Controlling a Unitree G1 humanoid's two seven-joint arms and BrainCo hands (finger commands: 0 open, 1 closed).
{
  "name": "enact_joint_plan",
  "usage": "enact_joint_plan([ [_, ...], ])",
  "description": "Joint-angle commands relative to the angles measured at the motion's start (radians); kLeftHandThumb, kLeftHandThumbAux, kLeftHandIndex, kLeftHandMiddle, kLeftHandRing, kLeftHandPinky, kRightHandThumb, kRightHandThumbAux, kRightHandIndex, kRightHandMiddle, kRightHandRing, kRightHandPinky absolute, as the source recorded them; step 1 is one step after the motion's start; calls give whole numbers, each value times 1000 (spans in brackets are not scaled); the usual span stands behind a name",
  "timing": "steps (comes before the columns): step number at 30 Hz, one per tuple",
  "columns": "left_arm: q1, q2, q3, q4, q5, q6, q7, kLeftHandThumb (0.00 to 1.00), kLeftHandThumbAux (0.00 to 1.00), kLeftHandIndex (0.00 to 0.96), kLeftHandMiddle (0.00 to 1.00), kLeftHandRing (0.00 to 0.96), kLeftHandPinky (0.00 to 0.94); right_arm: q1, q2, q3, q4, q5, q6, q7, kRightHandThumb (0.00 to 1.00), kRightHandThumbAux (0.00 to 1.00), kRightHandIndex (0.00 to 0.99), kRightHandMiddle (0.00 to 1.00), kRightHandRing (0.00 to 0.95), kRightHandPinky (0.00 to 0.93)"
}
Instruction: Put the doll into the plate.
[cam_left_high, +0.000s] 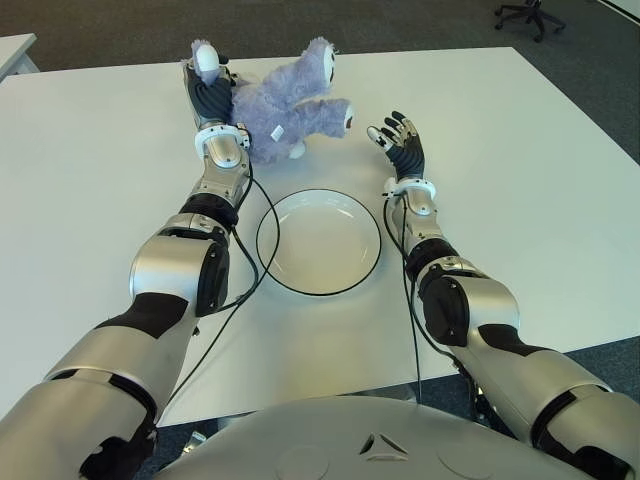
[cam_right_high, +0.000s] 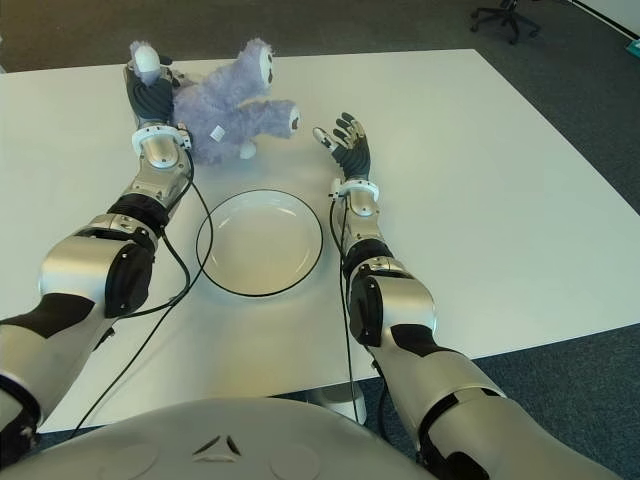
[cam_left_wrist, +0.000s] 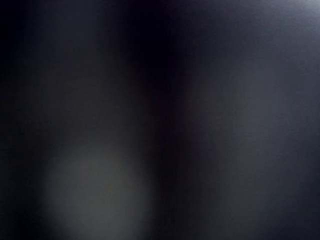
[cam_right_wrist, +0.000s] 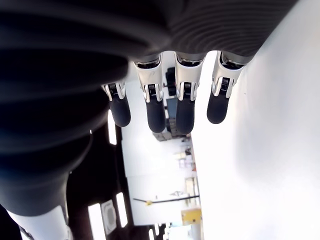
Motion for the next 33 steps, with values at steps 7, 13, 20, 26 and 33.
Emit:
enact_joint_plan([
  [7,-28,5,-6,-46,11,-16,18,751,691,444,838,852,838,145,22,-3,96,6,92,-12,77,723,128,161,142,128],
  [13,-26,0,-9,-62,13,-18,21,751,690,444,833,850,838,145,22,0,96,7,92,-14,73,712,130,162,141,130],
  [20,-35,0,-4,-74,-1,-20,-18,750,690,444,830,851,840,144,24,0,96,11,91,-10,78,702,136,159,137,117],
  [26,-50,5,-8,-90,3,3,-21,751,690,444,823,845,830,143,24,4,96,7,91,-11,65,701,121,147,128,113],
  [33,-57,4,-20,-116,21,28,1,751,690,444,819,841,827,142,25,4,97,8,91,-14,61,702,122,150,134,127],
])
